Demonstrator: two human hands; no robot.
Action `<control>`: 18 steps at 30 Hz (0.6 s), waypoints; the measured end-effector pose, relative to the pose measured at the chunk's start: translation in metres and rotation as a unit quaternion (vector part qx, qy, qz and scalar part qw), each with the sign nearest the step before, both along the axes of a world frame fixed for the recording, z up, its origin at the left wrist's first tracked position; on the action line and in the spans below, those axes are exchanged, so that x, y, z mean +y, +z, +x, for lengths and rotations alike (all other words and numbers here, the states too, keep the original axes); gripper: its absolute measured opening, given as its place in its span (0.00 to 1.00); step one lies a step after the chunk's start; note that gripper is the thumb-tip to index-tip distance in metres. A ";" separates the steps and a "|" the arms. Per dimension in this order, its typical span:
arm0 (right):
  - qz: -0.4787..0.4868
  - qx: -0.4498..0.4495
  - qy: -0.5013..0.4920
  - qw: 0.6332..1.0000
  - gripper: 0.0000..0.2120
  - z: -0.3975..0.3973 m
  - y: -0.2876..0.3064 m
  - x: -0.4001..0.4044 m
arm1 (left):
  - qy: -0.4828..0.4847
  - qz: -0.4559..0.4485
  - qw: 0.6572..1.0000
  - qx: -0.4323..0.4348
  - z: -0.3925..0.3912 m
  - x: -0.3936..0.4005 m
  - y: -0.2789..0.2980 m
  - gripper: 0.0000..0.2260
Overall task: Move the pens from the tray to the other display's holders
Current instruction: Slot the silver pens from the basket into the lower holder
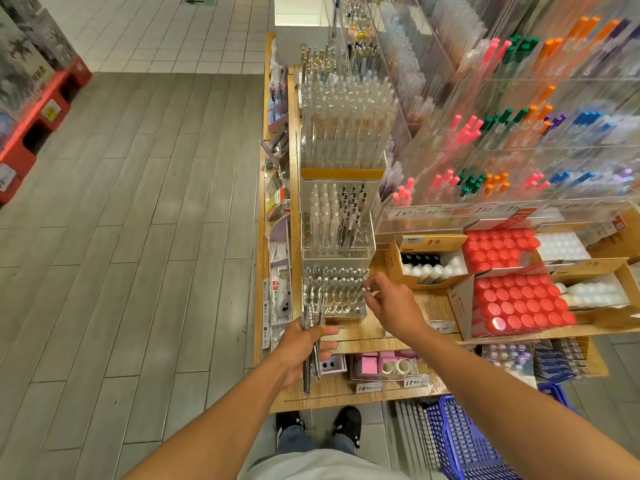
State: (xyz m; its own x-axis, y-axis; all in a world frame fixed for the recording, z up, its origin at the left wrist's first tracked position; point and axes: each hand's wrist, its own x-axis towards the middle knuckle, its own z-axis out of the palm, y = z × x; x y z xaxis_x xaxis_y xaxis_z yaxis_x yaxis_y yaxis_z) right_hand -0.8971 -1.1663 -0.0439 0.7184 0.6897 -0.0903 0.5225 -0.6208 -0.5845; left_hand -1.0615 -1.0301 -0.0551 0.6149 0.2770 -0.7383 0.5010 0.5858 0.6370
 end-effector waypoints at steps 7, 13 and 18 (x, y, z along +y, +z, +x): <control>0.003 0.092 -0.084 0.992 0.10 -0.009 0.007 -0.006 | -0.027 -0.017 0.999 -0.034 0.004 -0.003 0.011 0.15; 0.092 0.283 -0.031 0.954 0.07 -0.030 0.018 0.007 | -0.048 -0.028 0.997 -0.053 0.007 -0.009 0.019 0.09; 0.114 0.340 -0.069 0.931 0.06 -0.026 0.030 0.012 | -0.049 -0.034 0.996 -0.059 0.010 -0.010 0.021 0.07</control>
